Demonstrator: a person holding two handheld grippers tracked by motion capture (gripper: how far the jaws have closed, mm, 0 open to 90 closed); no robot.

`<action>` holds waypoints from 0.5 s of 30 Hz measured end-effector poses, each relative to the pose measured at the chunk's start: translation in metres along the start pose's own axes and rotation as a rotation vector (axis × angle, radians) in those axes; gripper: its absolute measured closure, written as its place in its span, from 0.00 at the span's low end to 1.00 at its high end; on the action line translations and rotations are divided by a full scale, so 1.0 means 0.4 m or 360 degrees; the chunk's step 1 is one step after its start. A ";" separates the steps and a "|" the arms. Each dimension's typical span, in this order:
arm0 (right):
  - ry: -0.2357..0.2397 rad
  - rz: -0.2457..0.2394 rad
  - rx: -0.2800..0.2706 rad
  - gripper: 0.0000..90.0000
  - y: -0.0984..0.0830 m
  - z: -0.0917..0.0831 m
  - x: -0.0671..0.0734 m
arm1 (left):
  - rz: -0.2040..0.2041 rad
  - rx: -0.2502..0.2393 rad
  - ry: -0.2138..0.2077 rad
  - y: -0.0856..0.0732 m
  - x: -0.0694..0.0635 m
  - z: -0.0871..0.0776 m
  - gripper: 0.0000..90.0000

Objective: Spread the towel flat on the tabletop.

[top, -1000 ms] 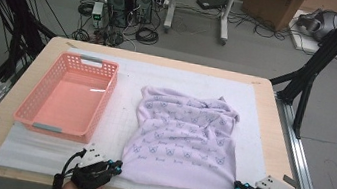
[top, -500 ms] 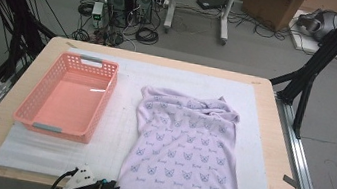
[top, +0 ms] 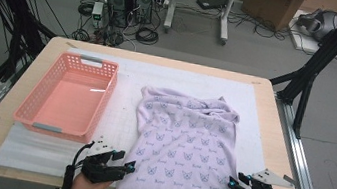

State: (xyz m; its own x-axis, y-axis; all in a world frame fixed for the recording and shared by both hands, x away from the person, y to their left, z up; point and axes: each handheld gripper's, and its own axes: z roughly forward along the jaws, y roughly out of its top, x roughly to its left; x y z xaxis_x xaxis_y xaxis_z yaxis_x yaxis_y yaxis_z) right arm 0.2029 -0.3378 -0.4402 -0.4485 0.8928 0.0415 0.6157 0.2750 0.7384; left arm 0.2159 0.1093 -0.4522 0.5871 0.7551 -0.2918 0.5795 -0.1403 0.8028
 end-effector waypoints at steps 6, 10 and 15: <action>0.0025 -0.0025 0.0034 0.89 0.001 0.017 -0.002 | 0.0131 0.0049 0.0094 -0.015 -0.027 0.010 0.70; 0.0078 -0.0040 0.0045 0.97 -0.001 0.011 0.000 | 0.0145 0.0077 0.0108 -0.026 -0.030 -0.012 0.95; 0.0126 0.0001 0.0036 0.97 -0.014 -0.011 -0.005 | 0.0097 0.0061 0.0102 -0.049 -0.024 -0.047 0.95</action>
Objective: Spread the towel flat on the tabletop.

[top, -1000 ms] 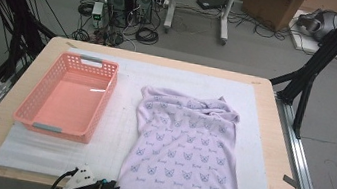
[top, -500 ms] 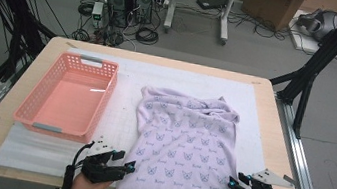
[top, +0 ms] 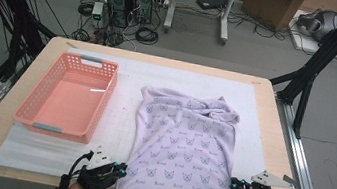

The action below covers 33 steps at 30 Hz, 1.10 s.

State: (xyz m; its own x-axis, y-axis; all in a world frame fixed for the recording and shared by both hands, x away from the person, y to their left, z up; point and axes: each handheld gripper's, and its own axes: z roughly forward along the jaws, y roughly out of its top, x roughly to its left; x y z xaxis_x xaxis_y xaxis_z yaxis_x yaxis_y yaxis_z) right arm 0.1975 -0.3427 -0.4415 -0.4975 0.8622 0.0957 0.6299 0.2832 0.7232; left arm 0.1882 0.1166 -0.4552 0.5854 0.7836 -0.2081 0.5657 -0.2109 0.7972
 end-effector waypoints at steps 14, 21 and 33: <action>0.0108 -0.0044 -0.0013 0.89 -0.067 -0.089 0.038 | 0.0014 -0.0049 -0.0088 -0.027 -0.021 -0.068 0.67; -0.0003 0.0010 -0.0089 0.68 -0.007 -0.043 0.019 | -0.0044 -0.0125 -0.0035 0.034 0.020 -0.009 0.52; -0.0030 -0.0045 0.0025 0.95 0.040 0.050 0.007 | 0.0124 -0.0007 -0.0008 0.037 -0.011 0.054 0.91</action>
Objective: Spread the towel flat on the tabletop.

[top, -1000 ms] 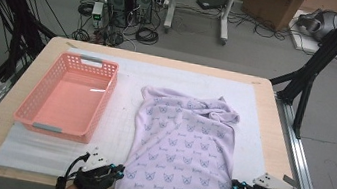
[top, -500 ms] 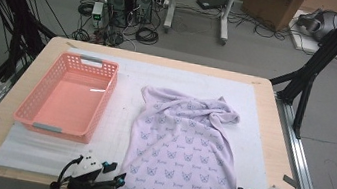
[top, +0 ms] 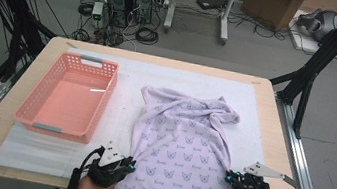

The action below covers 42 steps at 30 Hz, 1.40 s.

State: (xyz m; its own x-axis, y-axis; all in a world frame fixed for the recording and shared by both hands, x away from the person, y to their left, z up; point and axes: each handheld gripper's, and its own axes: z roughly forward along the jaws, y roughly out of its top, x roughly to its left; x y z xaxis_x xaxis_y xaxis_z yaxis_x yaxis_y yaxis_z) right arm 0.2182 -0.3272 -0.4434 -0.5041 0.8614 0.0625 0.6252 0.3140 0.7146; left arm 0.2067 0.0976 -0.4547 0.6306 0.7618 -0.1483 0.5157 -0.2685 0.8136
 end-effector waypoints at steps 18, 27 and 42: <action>0.0124 -0.0007 -0.0089 0.78 -0.087 -0.116 0.042 | -0.0018 -0.0077 -0.0104 -0.056 -0.049 -0.091 0.63; -0.0075 0.0050 -0.0072 0.71 -0.003 -0.011 -0.005 | -0.0125 -0.0168 -0.0061 -0.004 0.027 -0.053 0.55; -0.0072 0.0157 -0.0070 0.74 -0.041 -0.061 -0.078 | -0.0157 -0.0070 -0.0144 0.032 0.070 0.020 0.53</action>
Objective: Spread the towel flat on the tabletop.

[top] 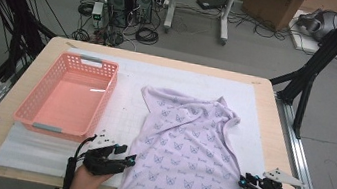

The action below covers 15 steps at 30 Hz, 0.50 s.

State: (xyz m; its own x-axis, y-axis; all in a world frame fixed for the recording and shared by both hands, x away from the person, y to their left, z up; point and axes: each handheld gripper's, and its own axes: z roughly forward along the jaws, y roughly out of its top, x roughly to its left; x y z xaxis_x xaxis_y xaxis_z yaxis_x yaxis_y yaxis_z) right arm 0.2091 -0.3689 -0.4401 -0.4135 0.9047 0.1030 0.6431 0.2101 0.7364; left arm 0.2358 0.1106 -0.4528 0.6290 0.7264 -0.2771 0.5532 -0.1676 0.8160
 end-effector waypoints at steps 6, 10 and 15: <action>-0.0005 -0.0030 -0.0008 0.73 0.010 0.024 0.012 | 0.0165 0.0099 0.0160 -0.001 -0.039 0.028 0.70; -0.0005 -0.0052 0.0005 0.72 0.012 0.030 0.023 | 0.0143 0.0116 0.0161 -0.008 -0.036 0.006 0.96; -0.0003 -0.0050 0.0000 0.71 0.016 0.033 0.026 | 0.0120 0.0150 0.0172 -0.045 -0.033 -0.075 0.97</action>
State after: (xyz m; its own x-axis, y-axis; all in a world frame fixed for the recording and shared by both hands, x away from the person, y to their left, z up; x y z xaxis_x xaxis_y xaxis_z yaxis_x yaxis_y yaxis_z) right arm 0.2174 -0.3531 -0.4433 -0.4321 0.8984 0.0786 0.6299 0.2383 0.7392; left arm 0.2014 0.1241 -0.4487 0.6111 0.7759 -0.1566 0.5586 -0.2826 0.7798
